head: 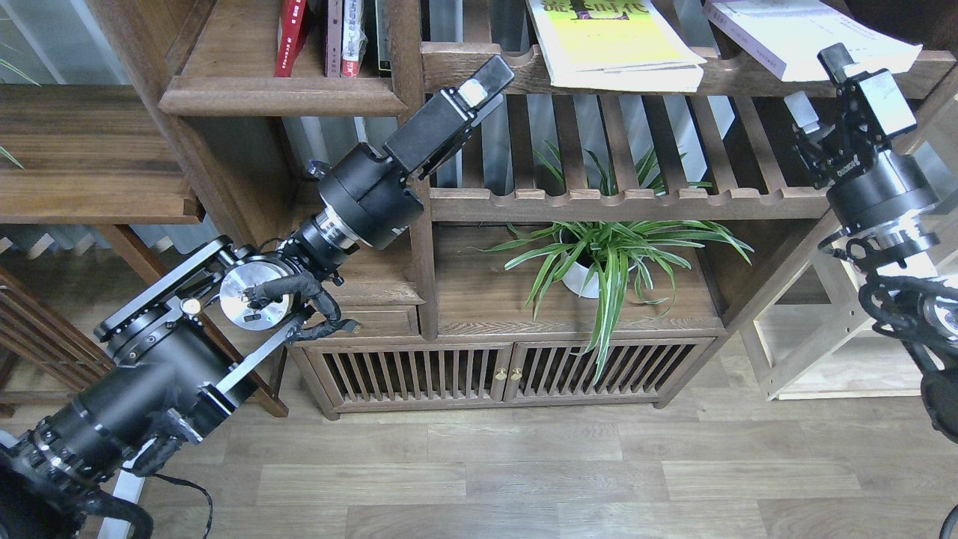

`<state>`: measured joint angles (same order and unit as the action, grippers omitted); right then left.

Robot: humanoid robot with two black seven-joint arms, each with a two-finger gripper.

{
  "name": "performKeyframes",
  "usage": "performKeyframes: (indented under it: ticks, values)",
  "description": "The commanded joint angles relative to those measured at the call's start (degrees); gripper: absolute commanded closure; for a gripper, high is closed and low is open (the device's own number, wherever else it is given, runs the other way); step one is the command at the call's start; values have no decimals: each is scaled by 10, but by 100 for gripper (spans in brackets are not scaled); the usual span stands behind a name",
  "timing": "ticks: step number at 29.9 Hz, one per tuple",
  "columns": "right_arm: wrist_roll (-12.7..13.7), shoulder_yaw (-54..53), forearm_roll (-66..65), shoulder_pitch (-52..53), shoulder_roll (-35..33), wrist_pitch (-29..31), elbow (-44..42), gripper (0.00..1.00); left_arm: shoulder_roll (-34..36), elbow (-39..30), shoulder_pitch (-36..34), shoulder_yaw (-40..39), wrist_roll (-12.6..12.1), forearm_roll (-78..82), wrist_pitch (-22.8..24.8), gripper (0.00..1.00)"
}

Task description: Organize books on shelf

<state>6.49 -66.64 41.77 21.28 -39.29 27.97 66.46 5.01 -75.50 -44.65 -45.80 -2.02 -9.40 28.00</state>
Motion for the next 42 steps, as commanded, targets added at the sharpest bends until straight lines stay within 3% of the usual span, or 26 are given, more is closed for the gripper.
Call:
performKeyframes:
  ticks: [1, 4, 9, 15, 17, 23, 28, 42]
  values:
    - [3, -1, 0, 8, 0, -24, -6, 4, 0, -1, -1, 0, 0, 0, 0, 2]
    - [5, -2, 0, 17, -1, -50, -13, 4, 0, -1, -2, -1, 0, 0, 0, 2]
    - [31, -2, 1, 30, -8, -84, -23, 4, 0, -1, -2, -2, 0, 0, 0, 2]
    - [34, -8, 4, 55, -8, -130, -26, 5, 0, -1, -1, -3, 0, 0, 0, 1]
    - [34, -9, 5, 60, -8, -140, -28, 7, 1, 0, -1, -4, 0, 0, 0, 1]
    - [34, -12, 10, 68, -8, -145, -48, 26, 0, -1, -2, -9, 0, 0, 0, 1]
    - [56, -12, 10, 84, -8, -147, -72, 27, 0, 0, -2, -10, 0, 1, 0, 1]
    - [85, -8, 10, 132, -7, -215, -111, 30, 0, 3, -5, -10, 0, 1, 0, 1]
